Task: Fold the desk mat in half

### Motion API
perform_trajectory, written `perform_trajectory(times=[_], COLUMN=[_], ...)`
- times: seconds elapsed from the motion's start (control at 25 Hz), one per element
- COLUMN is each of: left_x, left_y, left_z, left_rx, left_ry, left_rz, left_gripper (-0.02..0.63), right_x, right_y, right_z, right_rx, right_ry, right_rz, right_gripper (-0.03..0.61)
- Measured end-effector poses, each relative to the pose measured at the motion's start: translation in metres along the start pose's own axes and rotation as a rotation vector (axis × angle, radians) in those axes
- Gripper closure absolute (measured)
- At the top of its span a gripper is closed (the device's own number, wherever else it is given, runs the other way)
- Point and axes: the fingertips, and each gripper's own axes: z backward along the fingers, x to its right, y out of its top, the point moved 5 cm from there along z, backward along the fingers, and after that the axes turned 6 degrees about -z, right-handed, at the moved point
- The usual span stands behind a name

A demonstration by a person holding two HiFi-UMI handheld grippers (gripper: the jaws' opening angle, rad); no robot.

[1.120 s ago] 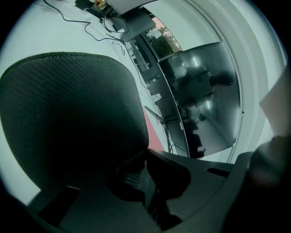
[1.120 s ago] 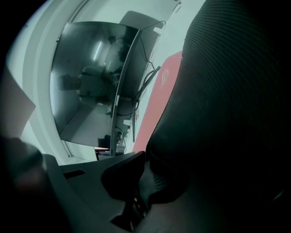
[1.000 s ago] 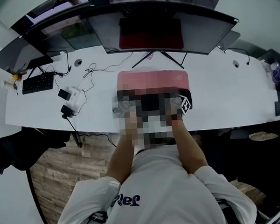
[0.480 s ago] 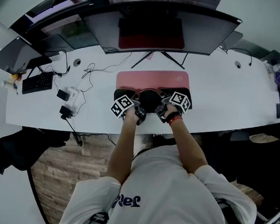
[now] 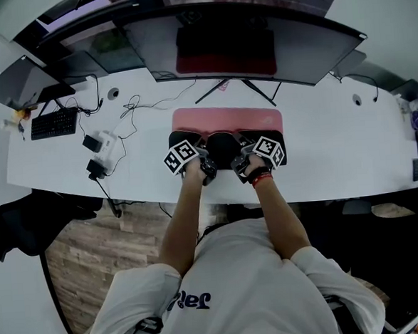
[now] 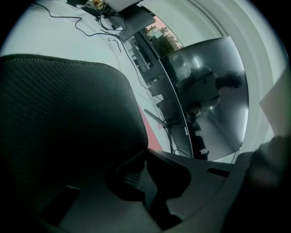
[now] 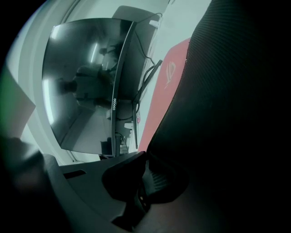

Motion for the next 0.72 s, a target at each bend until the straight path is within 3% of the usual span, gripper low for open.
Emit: perform_trajectory(times=[0.72], left_x=[0.005], left_y=[0.012], left_z=[-0.02], left_rx=[-0.006], left_ry=[-0.037], left_rz=[-0.023], left_gripper=[0.584], right_x=[-0.007], right_y=[0.017], right_z=[-0.017], right_rx=[0.003], right_ry=[-0.007], right_rz=[0.016], right_gripper=[0.56])
